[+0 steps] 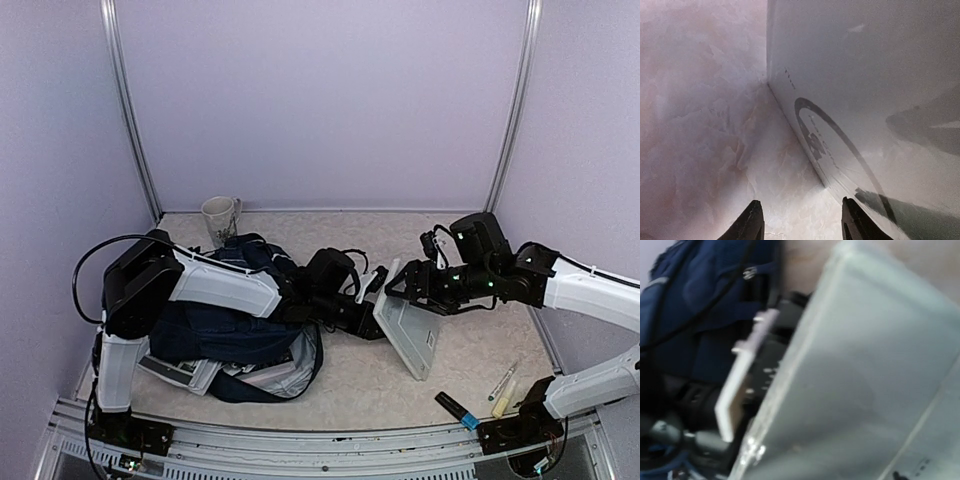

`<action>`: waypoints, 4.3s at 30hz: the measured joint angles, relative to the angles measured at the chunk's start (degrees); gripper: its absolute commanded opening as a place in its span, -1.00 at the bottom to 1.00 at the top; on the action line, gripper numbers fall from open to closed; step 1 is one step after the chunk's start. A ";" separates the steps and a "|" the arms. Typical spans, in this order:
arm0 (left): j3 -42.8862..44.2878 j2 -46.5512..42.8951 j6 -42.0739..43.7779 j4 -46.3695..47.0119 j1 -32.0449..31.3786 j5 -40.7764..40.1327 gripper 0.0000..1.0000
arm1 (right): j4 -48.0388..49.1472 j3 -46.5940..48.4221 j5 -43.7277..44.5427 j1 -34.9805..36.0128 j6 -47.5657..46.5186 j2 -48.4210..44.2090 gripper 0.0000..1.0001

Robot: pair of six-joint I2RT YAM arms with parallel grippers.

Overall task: Pack the student bag
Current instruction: Pick up the book from the corner of the board, then pick up the largest pocket of the bag from the student bag.

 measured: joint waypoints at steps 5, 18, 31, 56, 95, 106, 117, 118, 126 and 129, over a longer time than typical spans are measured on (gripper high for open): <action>3.85 0.00 2.43 -2.34 -0.02 -1.57 0.06 | -4.66 2.91 3.43 0.02 -2.62 0.79 0.63; 9.77 0.46 6.62 -5.01 -2.99 -1.20 0.07 | -5.49 -0.94 7.41 -0.11 -6.10 -3.19 0.72; 16.83 6.40 6.99 -1.92 -4.28 0.48 0.08 | -16.65 1.42 13.03 -0.57 -5.73 -7.26 0.74; 31.69 14.03 13.42 -1.18 -2.93 -5.44 0.10 | -34.47 6.93 13.79 -8.72 -6.60 -6.88 -0.25; 0.55 -34.73 27.91 -72.41 -24.81 -52.65 0.98 | -24.44 17.49 1.07 -8.87 -21.75 3.43 -1.00; 4.61 -23.15 23.52 -82.16 -25.03 -73.16 0.95 | -21.92 12.92 -0.52 -8.87 -21.14 -0.15 -1.00; 9.94 -23.76 21.75 -84.54 -18.29 -76.61 -1.00 | -22.10 12.87 -0.57 -8.87 -20.68 -1.05 -1.00; 10.16 -23.76 21.84 -84.54 -17.88 -76.50 -1.00 | -22.10 12.87 -0.57 -8.87 -20.52 -1.20 -1.00; 15.63 -24.02 28.63 -76.22 -11.98 -65.61 -1.00 | -19.67 12.17 -2.27 -8.87 -18.75 -2.23 -1.00; 20.17 -23.67 30.18 -71.95 -7.63 -58.69 -1.00 | -16.98 10.78 -4.39 -8.87 -16.39 -3.80 -1.00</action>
